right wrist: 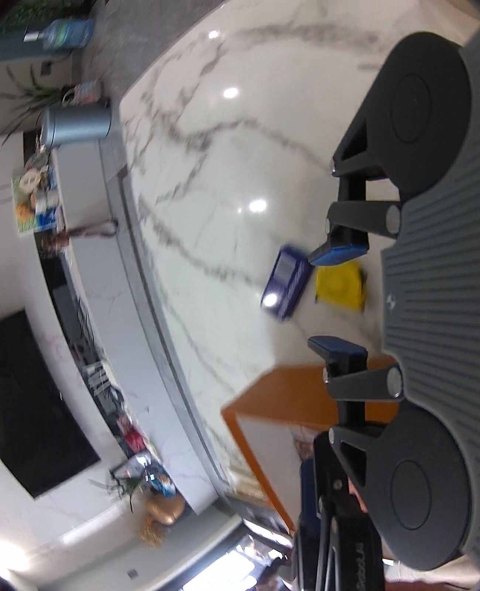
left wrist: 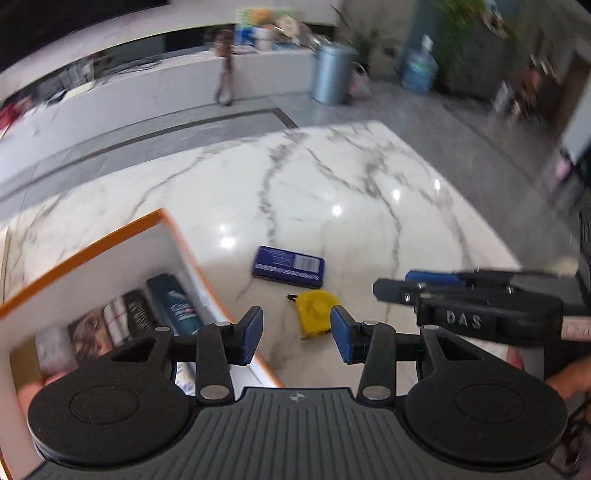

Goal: Organize rigid objects
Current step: 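Open the left tool to release the tube and move both tools toward the yellow tape measure, then grasp the yellow tape measure with the left tool while the right tool approaches the blue tin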

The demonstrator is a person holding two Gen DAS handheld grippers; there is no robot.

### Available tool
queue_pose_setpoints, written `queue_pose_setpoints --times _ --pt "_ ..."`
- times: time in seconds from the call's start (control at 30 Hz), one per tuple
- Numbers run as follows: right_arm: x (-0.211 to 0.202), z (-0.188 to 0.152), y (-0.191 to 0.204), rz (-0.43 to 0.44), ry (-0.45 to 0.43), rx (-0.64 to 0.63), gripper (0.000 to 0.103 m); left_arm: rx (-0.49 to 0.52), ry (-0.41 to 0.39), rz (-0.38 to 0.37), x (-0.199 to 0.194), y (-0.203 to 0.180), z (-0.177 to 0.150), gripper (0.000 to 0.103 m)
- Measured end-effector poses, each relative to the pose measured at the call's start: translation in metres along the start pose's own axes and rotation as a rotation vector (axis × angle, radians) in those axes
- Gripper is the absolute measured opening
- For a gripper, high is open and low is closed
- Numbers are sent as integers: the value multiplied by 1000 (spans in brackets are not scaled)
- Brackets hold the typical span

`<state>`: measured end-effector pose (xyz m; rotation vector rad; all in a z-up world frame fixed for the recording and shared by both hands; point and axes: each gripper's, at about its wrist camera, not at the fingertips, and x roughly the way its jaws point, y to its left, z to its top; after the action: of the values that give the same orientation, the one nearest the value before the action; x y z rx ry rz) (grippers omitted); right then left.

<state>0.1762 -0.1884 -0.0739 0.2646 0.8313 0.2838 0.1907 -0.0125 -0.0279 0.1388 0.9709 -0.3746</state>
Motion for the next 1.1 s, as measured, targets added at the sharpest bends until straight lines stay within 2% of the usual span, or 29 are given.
queue_pose_setpoints --times 0.17,0.23,0.27,0.33,0.4,0.47,0.53,0.6,0.7,0.77,0.83,0.9,1.1 --pt "22 -4 -38 -39 36 74 42 295 80 16 40 -40 1 51" --pt "31 -6 -48 -26 56 105 42 359 134 29 61 -49 2 58" --pt "34 -7 -52 -22 62 117 42 357 164 40 73 -51 4 58" --pt "37 -9 -60 -18 66 143 43 295 205 47 94 -52 11 63" --pt "40 -7 -72 -19 54 195 43 185 231 47 109 -50 16 73" --pt "40 -5 -87 -37 37 258 43 74 265 73 120 -47 17 74" --pt "43 -3 -101 -57 28 320 44 4 295 103 135 -47 17 76" --pt "46 -3 -111 -48 34 369 44 -20 315 154 149 -49 16 76" --pt "50 -2 -115 -31 45 382 49 -53 310 182 159 -49 11 75" --pt "52 -2 -116 -19 49 389 49 -79 301 178 161 -47 9 72" --pt "54 -3 -116 -6 58 394 50 -94 313 190 164 -45 8 63" --pt "54 -3 -116 2 66 395 50 -104 301 185 162 -44 8 59" --pt "56 -3 -110 5 68 352 51 -105 269 173 157 -43 4 57"
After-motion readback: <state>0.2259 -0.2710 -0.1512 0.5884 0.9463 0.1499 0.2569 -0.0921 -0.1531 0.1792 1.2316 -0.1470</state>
